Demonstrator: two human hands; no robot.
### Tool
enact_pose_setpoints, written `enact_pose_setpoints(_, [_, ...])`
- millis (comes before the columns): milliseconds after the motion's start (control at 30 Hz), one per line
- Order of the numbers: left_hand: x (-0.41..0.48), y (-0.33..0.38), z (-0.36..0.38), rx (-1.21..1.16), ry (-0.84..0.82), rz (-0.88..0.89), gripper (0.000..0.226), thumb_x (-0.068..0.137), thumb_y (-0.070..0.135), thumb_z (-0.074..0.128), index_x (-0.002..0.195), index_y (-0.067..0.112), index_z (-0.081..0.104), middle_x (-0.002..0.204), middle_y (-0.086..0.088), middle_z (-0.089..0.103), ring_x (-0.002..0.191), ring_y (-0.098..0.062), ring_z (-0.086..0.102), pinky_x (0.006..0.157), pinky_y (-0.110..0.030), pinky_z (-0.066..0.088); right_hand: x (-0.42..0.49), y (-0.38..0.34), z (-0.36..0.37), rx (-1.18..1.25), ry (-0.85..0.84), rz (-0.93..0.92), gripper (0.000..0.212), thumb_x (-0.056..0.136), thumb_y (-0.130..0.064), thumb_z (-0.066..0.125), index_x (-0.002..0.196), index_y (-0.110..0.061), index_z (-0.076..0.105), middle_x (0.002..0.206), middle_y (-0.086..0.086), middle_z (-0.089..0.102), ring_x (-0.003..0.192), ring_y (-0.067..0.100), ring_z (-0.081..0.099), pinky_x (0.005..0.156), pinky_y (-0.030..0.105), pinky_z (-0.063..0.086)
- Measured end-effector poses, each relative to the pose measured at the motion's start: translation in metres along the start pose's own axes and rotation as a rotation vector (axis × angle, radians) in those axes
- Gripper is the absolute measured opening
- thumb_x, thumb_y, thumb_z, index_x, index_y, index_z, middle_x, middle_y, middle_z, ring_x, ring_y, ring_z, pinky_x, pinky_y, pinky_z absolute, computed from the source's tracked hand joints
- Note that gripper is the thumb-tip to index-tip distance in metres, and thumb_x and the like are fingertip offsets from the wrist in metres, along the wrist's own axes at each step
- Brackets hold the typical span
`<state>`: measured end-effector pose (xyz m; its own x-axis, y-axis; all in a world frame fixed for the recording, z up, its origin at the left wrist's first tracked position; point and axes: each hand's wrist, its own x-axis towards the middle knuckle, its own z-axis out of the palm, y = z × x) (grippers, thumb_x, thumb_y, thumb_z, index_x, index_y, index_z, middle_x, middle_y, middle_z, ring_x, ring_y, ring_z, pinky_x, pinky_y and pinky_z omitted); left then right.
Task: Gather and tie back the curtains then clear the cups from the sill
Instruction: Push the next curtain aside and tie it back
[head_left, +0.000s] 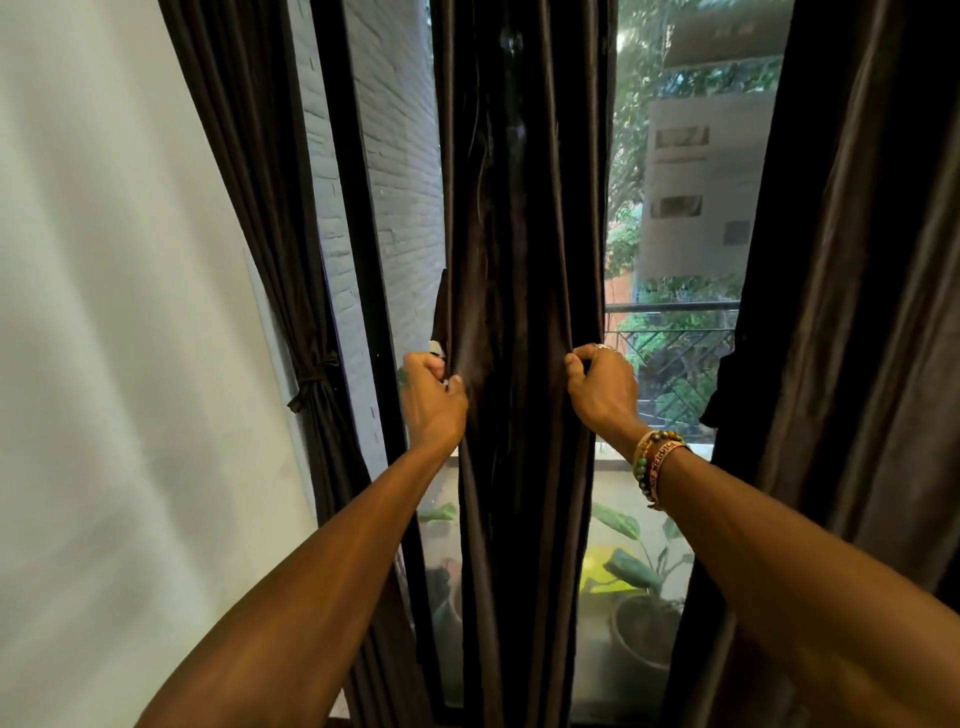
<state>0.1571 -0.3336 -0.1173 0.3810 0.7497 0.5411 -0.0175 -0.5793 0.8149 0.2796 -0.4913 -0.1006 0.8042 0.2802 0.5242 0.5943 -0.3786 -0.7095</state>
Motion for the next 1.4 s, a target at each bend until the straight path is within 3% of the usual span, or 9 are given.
enact_pose_setpoints(167, [0.001, -0.003, -0.012, 0.218, -0.019, 0.132, 0.031, 0.086, -0.009, 0.051, 0.077, 0.021, 0.051, 0.09, -0.005, 0.06, 0.079, -0.02, 0.059, 0.061, -0.022, 0.042, 0.004, 0.011, -0.011, -0.011, 0.029, 0.015, 0.021, 0.099, -0.022, 0.052, 0.082, -0.02, 0.065, 0.084, 0.002, 0.064, 0.083, 0.023, 0.06, 0.072, 0.031, 0.043])
enact_pose_setpoints(367, [-0.015, 0.02, 0.004, 0.184, -0.247, 0.191, 0.024, 0.091, 0.012, 0.064, 0.114, 0.016, 0.067, 0.113, 0.0, 0.058, 0.1, -0.017, 0.061, 0.086, -0.026, 0.049, -0.006, -0.005, -0.005, 0.053, -0.073, -0.093, 0.022, 0.099, -0.021, 0.056, 0.09, -0.011, 0.072, 0.073, 0.001, 0.063, 0.074, 0.018, 0.058, 0.067, 0.029, 0.042])
enact_pose_setpoints(467, [-0.026, 0.034, 0.02, 0.183, -0.315, 0.217, 0.05, 0.076, 0.034, 0.082, 0.119, 0.015, 0.067, 0.108, -0.001, 0.056, 0.095, -0.013, 0.057, 0.083, -0.027, 0.048, -0.008, -0.015, 0.004, 0.073, -0.173, -0.19, 0.021, 0.097, -0.026, 0.058, 0.087, -0.015, 0.073, 0.079, -0.001, 0.069, 0.077, 0.016, 0.064, 0.069, 0.032, 0.05])
enact_pose_setpoints(633, [-0.024, 0.03, 0.035, 0.185, -0.157, 0.171, 0.026, 0.086, 0.021, 0.074, 0.108, 0.008, 0.071, 0.106, -0.008, 0.065, 0.097, -0.024, 0.062, 0.084, -0.035, 0.051, -0.009, -0.017, 0.002, 0.103, -0.312, -0.294, 0.023, 0.097, -0.022, 0.054, 0.104, -0.02, 0.075, 0.086, -0.002, 0.074, 0.081, 0.015, 0.069, 0.068, 0.028, 0.052])
enact_pose_setpoints(800, [-0.018, 0.014, 0.024, 0.129, -0.019, 0.115, 0.015, 0.092, 0.016, 0.067, 0.102, 0.005, 0.066, 0.091, -0.01, 0.063, 0.086, -0.028, 0.063, 0.075, -0.037, 0.049, -0.018, 0.004, -0.007, 0.133, -0.146, -0.268, 0.062, 0.094, 0.001, 0.046, 0.147, -0.031, 0.045, 0.126, 0.011, 0.067, 0.099, 0.024, 0.067, 0.085, 0.033, 0.057])
enact_pose_setpoints(900, [-0.024, 0.015, 0.015, 0.077, 0.034, 0.139, 0.031, 0.093, 0.009, 0.063, 0.12, 0.012, 0.047, 0.101, -0.001, 0.054, 0.086, -0.02, 0.055, 0.073, -0.03, 0.042, -0.022, 0.015, -0.007, 0.173, -0.093, -0.26, 0.081, 0.096, -0.003, 0.051, 0.154, -0.046, 0.014, 0.106, 0.016, 0.07, 0.076, 0.029, 0.067, 0.064, 0.041, 0.059])
enact_pose_setpoints(1067, [-0.022, 0.009, 0.01, 0.185, 0.003, 0.339, 0.024, 0.085, -0.012, 0.049, 0.093, 0.011, 0.052, 0.101, -0.004, 0.049, 0.08, -0.01, 0.047, 0.064, -0.022, 0.037, -0.023, 0.027, -0.008, 0.107, -0.007, -0.273, 0.087, 0.095, -0.009, 0.061, 0.156, -0.04, 0.007, 0.085, 0.004, 0.069, 0.059, 0.02, 0.061, 0.055, 0.032, 0.052])
enact_pose_setpoints(1233, [-0.018, 0.012, 0.019, 0.193, -0.146, 0.284, 0.028, 0.097, 0.002, 0.049, 0.108, 0.014, 0.071, 0.113, -0.003, 0.044, 0.088, -0.009, 0.049, 0.076, -0.006, 0.042, -0.024, 0.026, -0.008, 0.026, -0.023, -0.365, 0.044, 0.093, -0.009, 0.066, 0.134, -0.022, 0.057, 0.109, 0.006, 0.071, 0.086, 0.021, 0.067, 0.08, 0.041, 0.058])
enact_pose_setpoints(1400, [-0.028, 0.031, 0.034, 0.041, -0.188, 0.185, 0.026, 0.095, 0.035, 0.061, 0.11, 0.017, 0.073, 0.106, -0.002, 0.049, 0.091, -0.01, 0.051, 0.085, -0.019, 0.044, -0.025, 0.016, -0.004, -0.066, -0.101, -0.41, 0.029, 0.093, -0.005, 0.064, 0.12, -0.01, 0.07, 0.111, 0.008, 0.073, 0.096, 0.024, 0.069, 0.081, 0.018, 0.043])
